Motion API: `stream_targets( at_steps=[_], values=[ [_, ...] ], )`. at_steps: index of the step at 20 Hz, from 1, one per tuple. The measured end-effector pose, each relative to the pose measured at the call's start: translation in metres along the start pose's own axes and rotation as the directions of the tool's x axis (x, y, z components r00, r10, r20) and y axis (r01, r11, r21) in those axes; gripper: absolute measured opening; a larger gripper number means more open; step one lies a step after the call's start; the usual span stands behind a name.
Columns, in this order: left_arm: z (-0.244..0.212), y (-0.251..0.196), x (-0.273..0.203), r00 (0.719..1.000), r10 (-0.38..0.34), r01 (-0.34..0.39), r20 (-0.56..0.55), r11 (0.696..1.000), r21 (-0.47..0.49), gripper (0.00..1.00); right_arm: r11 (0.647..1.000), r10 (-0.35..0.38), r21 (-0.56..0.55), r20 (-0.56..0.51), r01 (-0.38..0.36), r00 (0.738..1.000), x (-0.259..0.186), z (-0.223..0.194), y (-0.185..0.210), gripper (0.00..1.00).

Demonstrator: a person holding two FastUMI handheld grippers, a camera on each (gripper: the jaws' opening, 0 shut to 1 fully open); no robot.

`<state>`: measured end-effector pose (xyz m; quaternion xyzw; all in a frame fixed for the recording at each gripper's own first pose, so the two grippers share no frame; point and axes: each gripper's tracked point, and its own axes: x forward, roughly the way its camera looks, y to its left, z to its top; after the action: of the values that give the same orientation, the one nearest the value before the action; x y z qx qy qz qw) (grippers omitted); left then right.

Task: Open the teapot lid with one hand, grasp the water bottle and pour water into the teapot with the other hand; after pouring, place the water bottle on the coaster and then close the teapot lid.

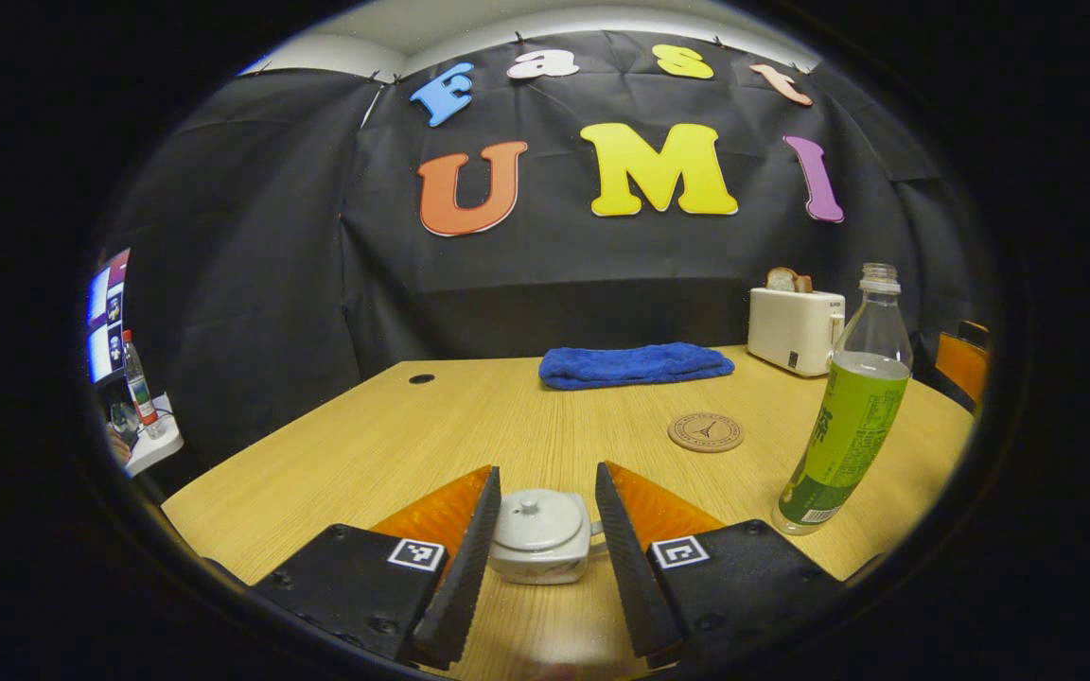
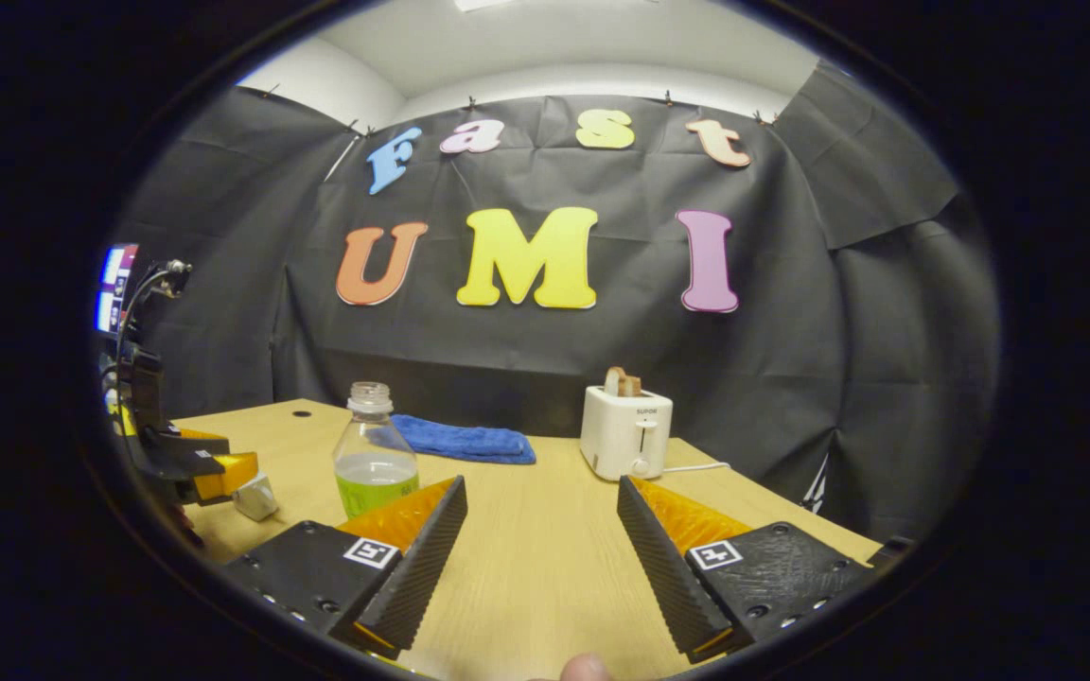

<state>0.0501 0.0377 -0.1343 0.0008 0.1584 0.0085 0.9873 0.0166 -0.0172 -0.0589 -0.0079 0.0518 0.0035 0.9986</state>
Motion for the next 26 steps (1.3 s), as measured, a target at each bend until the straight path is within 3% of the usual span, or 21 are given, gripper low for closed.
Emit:
stream_targets(
  at_steps=[5, 7, 8, 12, 16, 26],
  values=[
    [-0.002, 0.006, 0.003, 0.999, 0.031, -0.031, -0.017, 1.000, 0.002, 0.46, 1.000, -0.007, 0.003, -0.012, 0.007, 1.000, 0.005, -0.005, -0.003, 0.95],
    [-0.001, 0.011, 0.005, 0.998, 0.061, -0.061, -0.016, 0.998, 0.005, 0.35, 1.000, -0.004, 0.005, -0.019, 0.004, 1.000, 0.007, -0.007, -0.003, 0.95],
    [-0.001, 0.011, 0.005, 0.998, 0.066, -0.066, -0.015, 0.998, 0.005, 0.25, 1.000, -0.003, 0.004, -0.021, 0.003, 1.000, 0.007, -0.007, -0.002, 0.95],
    [0.001, 0.012, 0.005, 0.997, 0.075, -0.075, -0.008, 0.997, 0.005, 0.10, 1.000, 0.020, 0.005, -0.025, -0.020, 1.000, 0.008, -0.009, 0.002, 0.96],
    [0.006, 0.015, 0.002, 0.997, 0.081, -0.081, -0.003, 0.997, -0.021, 0.04, 0.998, 0.053, 0.018, -0.013, -0.053, 0.998, 0.007, -0.008, 0.007, 0.95],
    [0.049, 0.017, -0.032, 0.993, 0.071, -0.069, 0.099, 0.997, -0.019, 0.03, 0.974, 0.221, 0.057, -0.039, -0.218, 0.975, -0.012, -0.025, 0.055, 0.95]
  ],
)
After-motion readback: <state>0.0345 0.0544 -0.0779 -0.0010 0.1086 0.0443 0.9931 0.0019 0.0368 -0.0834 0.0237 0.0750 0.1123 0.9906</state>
